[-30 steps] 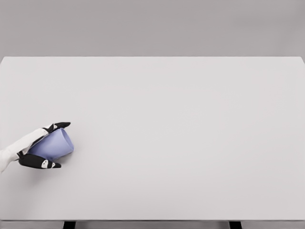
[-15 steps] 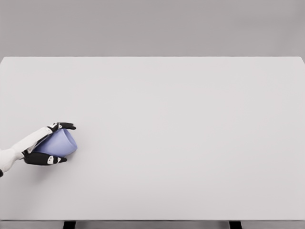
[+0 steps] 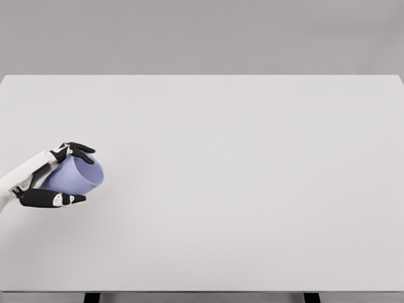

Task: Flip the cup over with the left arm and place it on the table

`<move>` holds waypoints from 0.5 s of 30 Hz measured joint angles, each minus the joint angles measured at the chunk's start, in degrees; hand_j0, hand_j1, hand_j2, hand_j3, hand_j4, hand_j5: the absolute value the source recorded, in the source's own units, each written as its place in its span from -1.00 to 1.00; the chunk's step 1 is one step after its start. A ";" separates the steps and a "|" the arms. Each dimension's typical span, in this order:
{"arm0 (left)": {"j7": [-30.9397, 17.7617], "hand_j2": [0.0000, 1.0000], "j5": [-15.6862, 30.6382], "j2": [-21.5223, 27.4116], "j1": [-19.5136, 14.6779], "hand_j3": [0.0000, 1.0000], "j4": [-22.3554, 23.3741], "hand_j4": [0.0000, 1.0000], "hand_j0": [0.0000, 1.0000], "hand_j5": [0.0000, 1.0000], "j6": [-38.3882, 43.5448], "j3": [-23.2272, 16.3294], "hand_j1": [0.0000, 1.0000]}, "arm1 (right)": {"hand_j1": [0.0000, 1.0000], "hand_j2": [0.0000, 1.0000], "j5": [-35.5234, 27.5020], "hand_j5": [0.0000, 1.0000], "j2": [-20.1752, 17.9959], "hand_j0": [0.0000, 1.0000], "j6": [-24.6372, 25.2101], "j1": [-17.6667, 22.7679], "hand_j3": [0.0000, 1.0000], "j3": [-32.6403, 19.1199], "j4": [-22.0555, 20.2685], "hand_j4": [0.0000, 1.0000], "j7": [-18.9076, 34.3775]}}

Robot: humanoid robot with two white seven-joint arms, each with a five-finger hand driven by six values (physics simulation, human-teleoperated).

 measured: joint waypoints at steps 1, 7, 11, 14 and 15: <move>-1.33 0.06 2.00 0.29 0.00 0.06 0.96 0.06 0.06 0.06 -1.75 -0.06 0.06 | 1.00 1.00 0.00 1.00 0.00 1.00 0.00 0.00 1.00 0.00 0.00 1.00 0.00; -15.37 0.08 20.58 0.31 -0.53 0.08 5.15 0.08 0.08 0.08 -5.58 -1.49 0.08 | 1.00 1.00 0.00 1.00 0.00 1.00 0.00 0.00 1.00 0.00 0.00 1.00 0.00; -18.28 0.08 31.76 -3.76 -7.47 0.08 6.32 0.08 0.08 0.08 -5.75 -2.03 0.08 | 1.00 1.00 0.00 1.00 0.00 1.00 0.00 0.00 1.00 0.00 0.00 1.00 0.00; -18.91 0.09 35.04 -11.08 -14.41 0.09 9.72 0.09 0.09 0.09 -1.02 -2.73 0.09 | 1.00 1.00 0.00 1.00 0.00 1.00 0.00 0.00 1.00 0.00 0.00 1.00 0.00; -19.01 0.09 35.19 -13.21 -15.73 0.09 10.95 0.09 0.09 0.09 0.24 -2.92 0.09 | 1.00 1.00 0.00 1.00 0.00 1.00 0.00 0.00 1.00 0.00 0.00 1.00 0.00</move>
